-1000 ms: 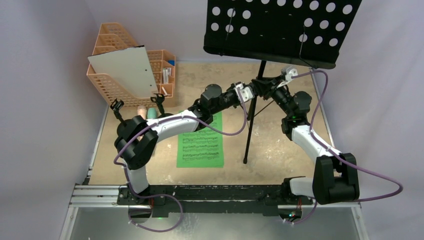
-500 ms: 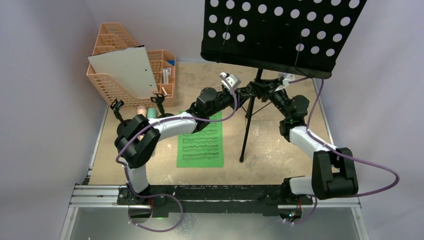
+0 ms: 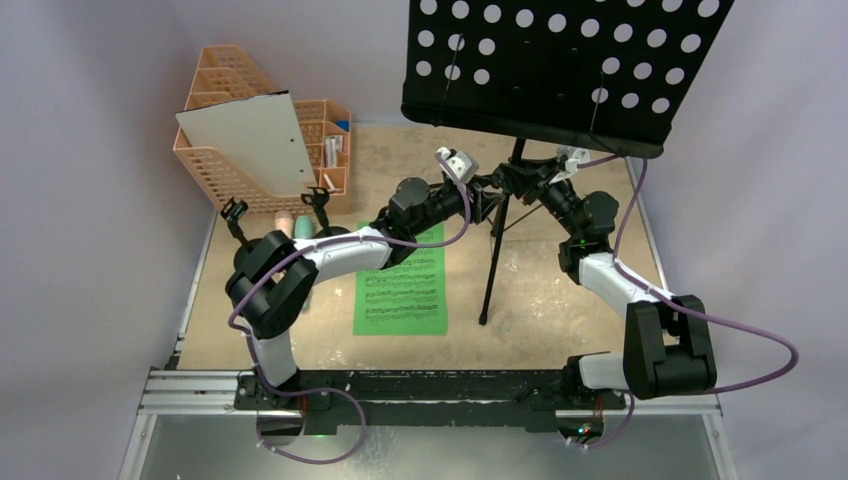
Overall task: Pack up the instrument practice props
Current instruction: Unscrew the knob on the music stand.
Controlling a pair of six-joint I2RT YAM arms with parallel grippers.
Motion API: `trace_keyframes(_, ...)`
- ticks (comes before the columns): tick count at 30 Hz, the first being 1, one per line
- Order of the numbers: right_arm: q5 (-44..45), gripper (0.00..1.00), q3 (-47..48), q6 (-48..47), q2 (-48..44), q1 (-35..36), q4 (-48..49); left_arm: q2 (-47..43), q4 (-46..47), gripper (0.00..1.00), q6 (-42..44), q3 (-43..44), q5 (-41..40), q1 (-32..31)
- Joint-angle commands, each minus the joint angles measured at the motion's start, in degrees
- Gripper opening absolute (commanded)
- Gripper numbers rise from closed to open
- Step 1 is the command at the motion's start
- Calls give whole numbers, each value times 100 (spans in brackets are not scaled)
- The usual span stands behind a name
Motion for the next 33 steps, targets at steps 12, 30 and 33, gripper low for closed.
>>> trace_keyframes(12, -37, 0, -96, 116, 5, 20, -131, -360, -361, 51, -2116, 308, -541, 174)
trace_keyframes(30, -19, 0, -105, 129, -127, 19, -193, 4, -1326, 48, -2878, 880, -541, 183)
trace_keyframes(33, -19, 0, -100, 139, -128, 20, -193, 19, -1508, 48, -3068, 851, -758, 215)
